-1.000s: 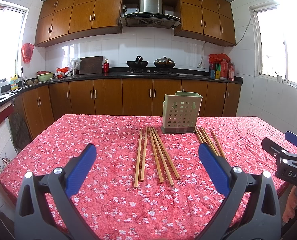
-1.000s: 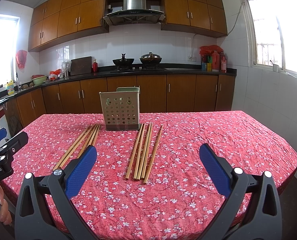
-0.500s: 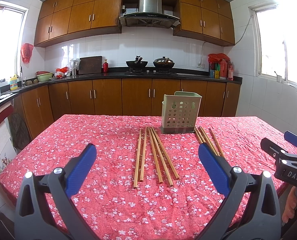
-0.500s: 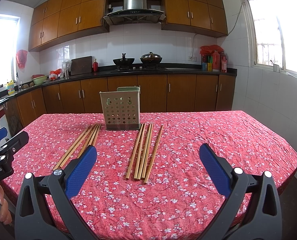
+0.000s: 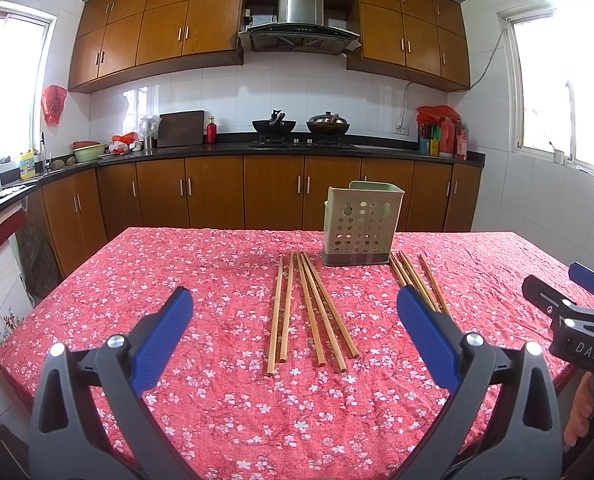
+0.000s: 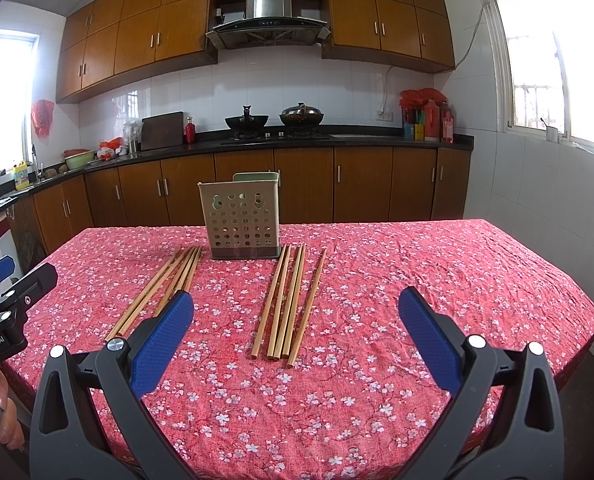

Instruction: Organize utensils

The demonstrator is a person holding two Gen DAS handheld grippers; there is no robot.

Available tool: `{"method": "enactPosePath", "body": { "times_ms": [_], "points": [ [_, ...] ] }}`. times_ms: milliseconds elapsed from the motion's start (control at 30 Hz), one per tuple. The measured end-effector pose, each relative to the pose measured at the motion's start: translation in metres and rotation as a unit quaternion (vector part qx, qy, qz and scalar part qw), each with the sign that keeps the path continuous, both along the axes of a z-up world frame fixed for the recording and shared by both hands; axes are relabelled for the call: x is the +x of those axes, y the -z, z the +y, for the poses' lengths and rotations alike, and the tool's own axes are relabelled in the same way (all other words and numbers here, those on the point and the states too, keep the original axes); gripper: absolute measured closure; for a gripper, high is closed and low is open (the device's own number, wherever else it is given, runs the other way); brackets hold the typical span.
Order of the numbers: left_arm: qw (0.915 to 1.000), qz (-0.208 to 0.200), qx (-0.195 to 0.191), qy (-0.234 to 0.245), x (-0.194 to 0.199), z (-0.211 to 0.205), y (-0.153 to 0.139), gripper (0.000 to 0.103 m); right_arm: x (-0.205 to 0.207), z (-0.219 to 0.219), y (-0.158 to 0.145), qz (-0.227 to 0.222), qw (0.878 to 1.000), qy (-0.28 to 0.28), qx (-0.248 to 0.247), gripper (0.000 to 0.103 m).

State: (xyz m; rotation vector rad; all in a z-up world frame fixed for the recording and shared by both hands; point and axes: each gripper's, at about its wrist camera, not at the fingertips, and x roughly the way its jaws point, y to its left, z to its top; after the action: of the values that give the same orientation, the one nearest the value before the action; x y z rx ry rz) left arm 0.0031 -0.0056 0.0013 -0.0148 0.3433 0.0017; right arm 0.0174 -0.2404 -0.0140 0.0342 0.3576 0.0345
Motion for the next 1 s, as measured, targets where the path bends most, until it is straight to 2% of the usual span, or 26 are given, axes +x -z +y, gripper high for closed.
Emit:
{"method": "enactPosePath", "body": {
  "times_ms": [167,267,467,533,600,633,700,733,800,833,933,1000],
  "points": [
    [1.0000,0.008,0.001,-0.005,0.008,-0.008,0.005,0.004,0.005,-0.006,0.005,0.009,1.000,0.007,0.003,0.002],
    [0.9994,0.026,0.008,-0.022,0.022,0.000,0.014,0.004,0.014,-0.009,0.007,0.020,1.000,0.010,0.012,0.002],
    [0.9924,0.107,0.003,-0.061,0.066,0.024,0.030,0.004,0.065,-0.027,0.027,0.102,0.993,0.034,0.041,0.004],
    [0.9880,0.136,-0.003,-0.073,0.082,0.035,0.038,0.004,0.089,-0.032,0.036,0.146,0.987,0.037,0.051,0.014],
    [0.9846,0.158,-0.017,-0.073,0.096,0.044,0.043,0.004,0.111,-0.034,0.046,0.182,0.981,0.034,0.063,0.034],
    [0.9820,0.172,-0.028,-0.073,0.104,0.051,0.047,0.004,0.122,-0.034,0.052,0.202,0.976,0.031,0.068,0.038],
    [0.9785,0.190,-0.037,-0.072,0.114,0.059,0.053,0.006,0.137,-0.033,0.062,0.227,0.971,0.026,0.075,0.056],
    [0.9773,0.196,-0.040,-0.068,0.119,0.061,0.056,0.013,0.142,-0.032,0.067,0.237,0.968,0.023,0.078,0.059],
    [0.9746,0.211,-0.046,-0.058,0.126,0.065,0.061,0.026,0.154,-0.026,0.076,0.256,0.964,0.016,0.077,0.073],
    [0.9731,0.219,-0.050,-0.052,0.129,0.066,0.064,0.032,0.158,-0.024,0.079,0.263,0.962,0.013,0.074,0.076],
    [0.9696,0.235,-0.060,-0.035,0.136,0.067,0.071,0.043,0.167,-0.017,0.089,0.279,0.958,0.008,0.070,0.083],
    [0.9672,0.244,-0.067,-0.019,0.141,0.065,0.074,0.050,0.168,-0.013,0.091,0.275,0.960,0.006,0.056,0.090]
  ]
}}
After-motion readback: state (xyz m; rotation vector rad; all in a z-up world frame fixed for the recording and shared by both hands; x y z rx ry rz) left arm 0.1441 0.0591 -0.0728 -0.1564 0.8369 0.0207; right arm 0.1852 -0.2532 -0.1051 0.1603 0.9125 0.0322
